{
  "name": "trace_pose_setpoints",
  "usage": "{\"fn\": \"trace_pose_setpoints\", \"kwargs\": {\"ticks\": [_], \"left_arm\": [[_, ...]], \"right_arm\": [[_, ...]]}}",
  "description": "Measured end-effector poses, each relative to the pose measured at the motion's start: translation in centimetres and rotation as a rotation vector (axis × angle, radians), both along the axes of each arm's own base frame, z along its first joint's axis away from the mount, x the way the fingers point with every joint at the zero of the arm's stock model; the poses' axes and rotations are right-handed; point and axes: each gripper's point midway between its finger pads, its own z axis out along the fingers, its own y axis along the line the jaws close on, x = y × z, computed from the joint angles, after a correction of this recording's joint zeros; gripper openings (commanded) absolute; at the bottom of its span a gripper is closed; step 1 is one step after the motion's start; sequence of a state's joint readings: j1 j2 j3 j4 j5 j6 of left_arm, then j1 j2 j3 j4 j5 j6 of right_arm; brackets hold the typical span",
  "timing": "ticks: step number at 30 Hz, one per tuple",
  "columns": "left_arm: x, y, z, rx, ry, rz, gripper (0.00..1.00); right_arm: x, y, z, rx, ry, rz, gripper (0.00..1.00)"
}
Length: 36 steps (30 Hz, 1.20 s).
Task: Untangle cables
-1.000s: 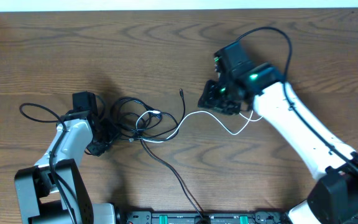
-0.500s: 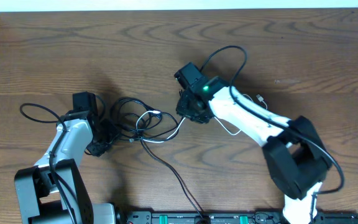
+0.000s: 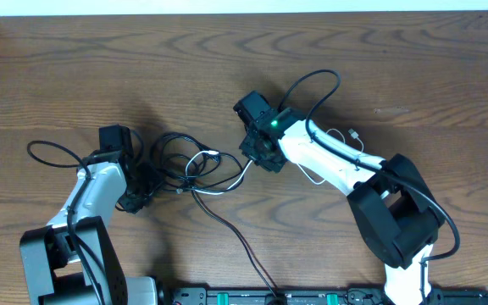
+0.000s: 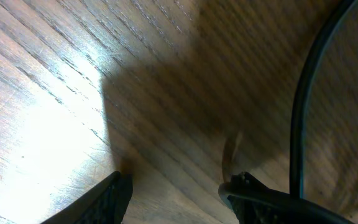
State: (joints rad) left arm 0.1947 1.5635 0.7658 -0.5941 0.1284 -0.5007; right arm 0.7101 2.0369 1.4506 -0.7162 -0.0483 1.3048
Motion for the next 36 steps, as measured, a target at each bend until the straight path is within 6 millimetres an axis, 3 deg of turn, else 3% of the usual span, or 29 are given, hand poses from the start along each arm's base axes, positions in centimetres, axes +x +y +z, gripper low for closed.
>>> {"fn": "trace_pose_setpoints", "kwargs": {"ticks": [8,10,14,22,26,29,36], "left_arm": [[0.0,0.0,0.0,0.000,0.000,0.000,0.55],[0.0,0.0,0.0,0.000,0.000,0.000,0.56],[0.0,0.0,0.0,0.000,0.000,0.000,0.55],[0.0,0.0,0.0,0.000,0.000,0.000,0.55],[0.0,0.0,0.0,0.000,0.000,0.000,0.55],[0.0,0.0,0.0,0.000,0.000,0.000,0.55],[0.0,0.0,0.0,0.000,0.000,0.000,0.55]], "right_arm": [[-0.4,1.0,-1.3,-0.032,-0.020,-0.024,0.31],[-0.4,0.8,-1.9,-0.045,-0.014,-0.029,0.24],[-0.4,0.5,-2.4,-0.060,-0.005,-0.041,0.02],[-0.5,0.2,-2.6,-0.054,0.015,0.020,0.01],[-0.3,-1.1,-2.1,-0.034,0.053,0.095,0.01],[0.5,-2.2,-0.5,0.002,0.042,0.156,0.01],[1.6,-4.0,6.8,0.117,-0.083,0.318,0.02]]}}
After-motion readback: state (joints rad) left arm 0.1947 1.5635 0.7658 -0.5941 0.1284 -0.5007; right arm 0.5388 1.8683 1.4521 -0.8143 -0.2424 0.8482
